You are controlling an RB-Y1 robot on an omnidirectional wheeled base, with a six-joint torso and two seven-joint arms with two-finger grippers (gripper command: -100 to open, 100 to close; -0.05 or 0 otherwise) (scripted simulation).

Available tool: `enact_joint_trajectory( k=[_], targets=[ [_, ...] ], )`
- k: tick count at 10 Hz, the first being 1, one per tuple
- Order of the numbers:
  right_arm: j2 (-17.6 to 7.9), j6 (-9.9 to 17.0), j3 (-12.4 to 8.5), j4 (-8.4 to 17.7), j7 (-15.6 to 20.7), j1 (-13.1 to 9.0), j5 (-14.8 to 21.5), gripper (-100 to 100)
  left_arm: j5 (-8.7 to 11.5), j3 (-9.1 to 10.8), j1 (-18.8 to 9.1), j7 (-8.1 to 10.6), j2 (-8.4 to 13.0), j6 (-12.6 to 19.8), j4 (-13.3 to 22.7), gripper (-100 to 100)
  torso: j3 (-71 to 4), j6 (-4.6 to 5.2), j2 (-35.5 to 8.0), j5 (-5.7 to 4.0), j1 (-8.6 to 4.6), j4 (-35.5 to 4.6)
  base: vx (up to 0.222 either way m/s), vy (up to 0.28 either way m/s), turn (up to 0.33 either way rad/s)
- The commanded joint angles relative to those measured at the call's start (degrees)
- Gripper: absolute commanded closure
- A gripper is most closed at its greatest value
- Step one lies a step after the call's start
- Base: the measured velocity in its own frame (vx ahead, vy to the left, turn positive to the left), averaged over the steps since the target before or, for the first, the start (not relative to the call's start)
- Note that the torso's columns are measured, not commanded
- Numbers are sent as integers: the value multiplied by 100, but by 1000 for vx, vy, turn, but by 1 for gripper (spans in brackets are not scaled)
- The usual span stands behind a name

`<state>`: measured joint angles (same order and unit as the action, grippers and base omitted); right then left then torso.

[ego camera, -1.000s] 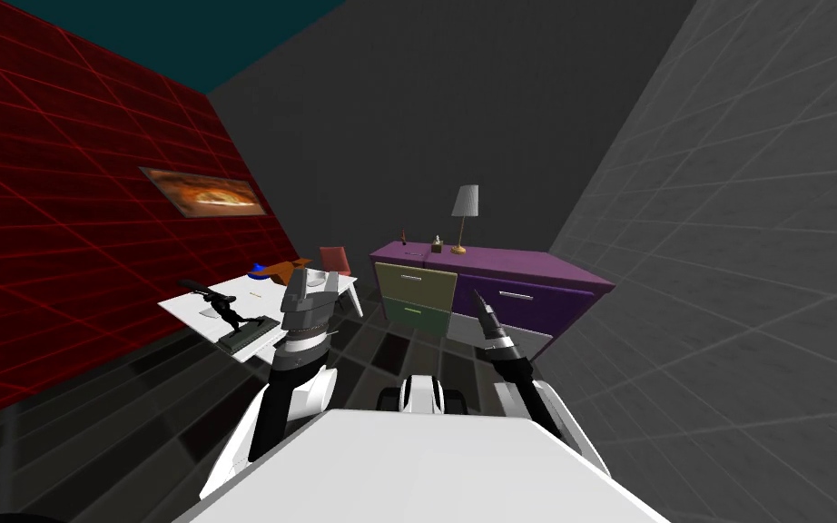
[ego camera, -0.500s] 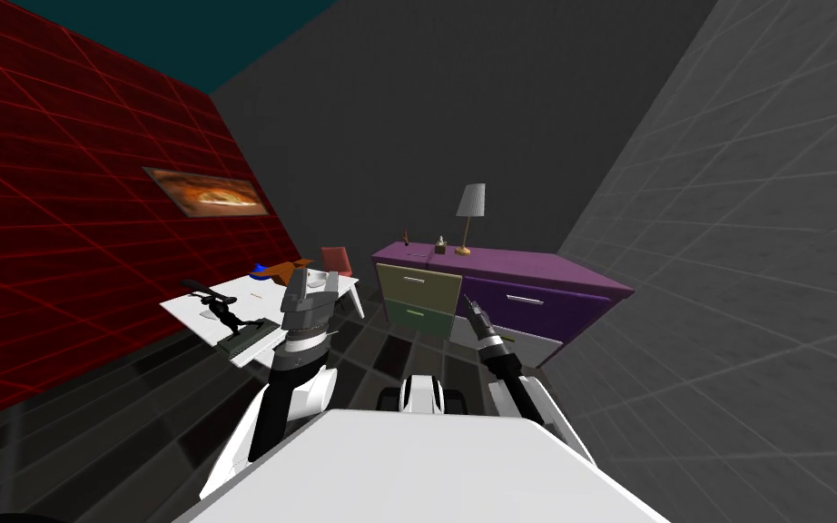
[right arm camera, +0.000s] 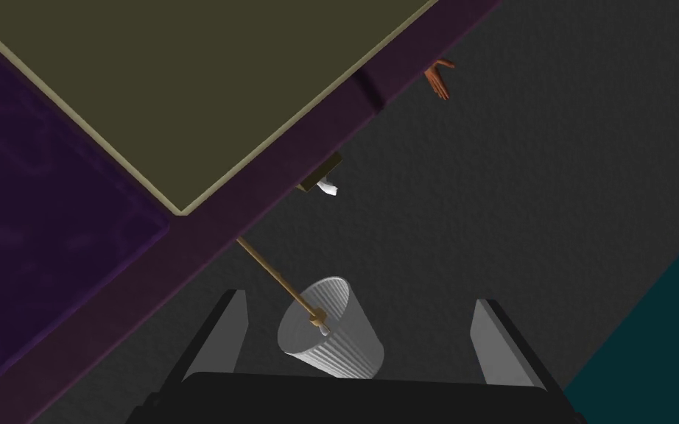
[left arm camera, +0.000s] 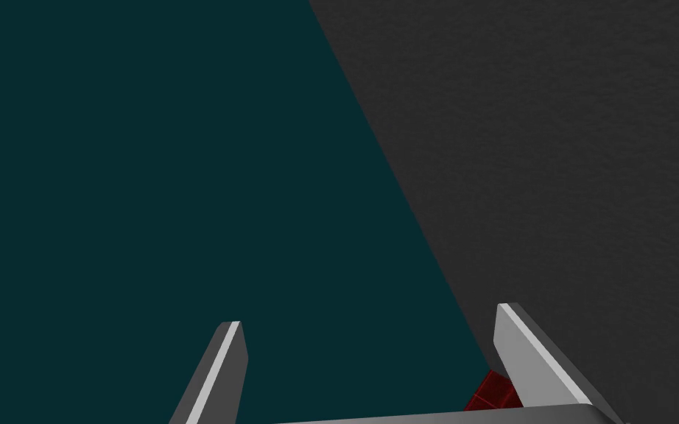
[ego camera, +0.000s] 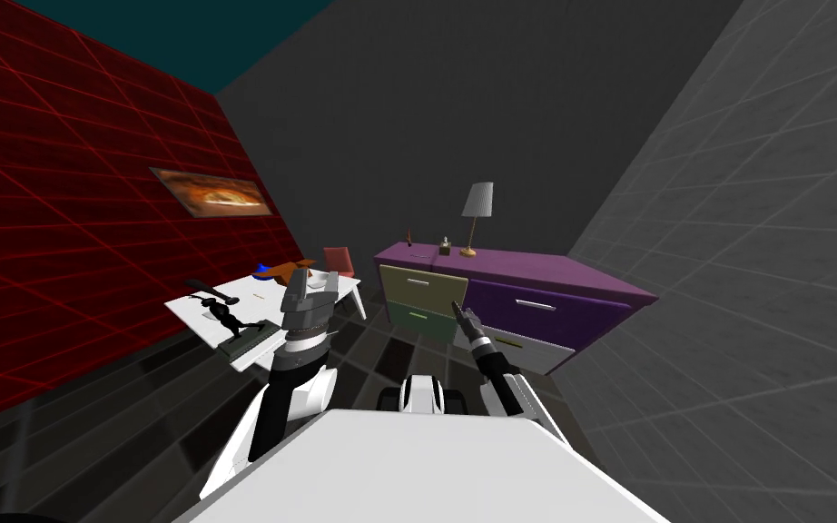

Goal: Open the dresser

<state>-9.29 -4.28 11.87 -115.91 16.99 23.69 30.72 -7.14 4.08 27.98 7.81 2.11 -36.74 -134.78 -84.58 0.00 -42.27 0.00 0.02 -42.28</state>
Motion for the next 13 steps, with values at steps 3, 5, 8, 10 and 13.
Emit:
enact_joint_trajectory(
  k=[3, 5, 8, 10, 13],
  targets=[
    [-30, 828, 357, 398, 195, -218, 736, -100, 0, 0, 0, 0, 0, 0, 0, 0, 0, 1, -2, 0, -3, 0, 70, 43, 30],
    [-31, 1133, 505, 570, 275, -301, 1028, -100, 0, 0, 0, 0, 0, 0, 0, 0, 0, 1, -3, -1, -6, 0, 69, 37, 33],
    [-30, 1594, 655, 749, 355, -386, 1486, -100, 0, 0, 0, 0, 0, 0, 0, 0, -2, 0, 3, -1, -3, 1, 76, 36, 28],
    [-24, 1848, 807, 937, 436, -472, 1755, -100, 0, 0, 0, 0, 0, 0, 0, 0, 8, 1, -16, -1, -8, -4, 41, 28, 15],
    [-15, 2340, 961, 1132, 516, -558, 2142, -100, 0, 0, 0, 0, 0, 0, 0, 0, -5, -1, 9, 0, 2, 2, 72, 39, 30]
  ],
)
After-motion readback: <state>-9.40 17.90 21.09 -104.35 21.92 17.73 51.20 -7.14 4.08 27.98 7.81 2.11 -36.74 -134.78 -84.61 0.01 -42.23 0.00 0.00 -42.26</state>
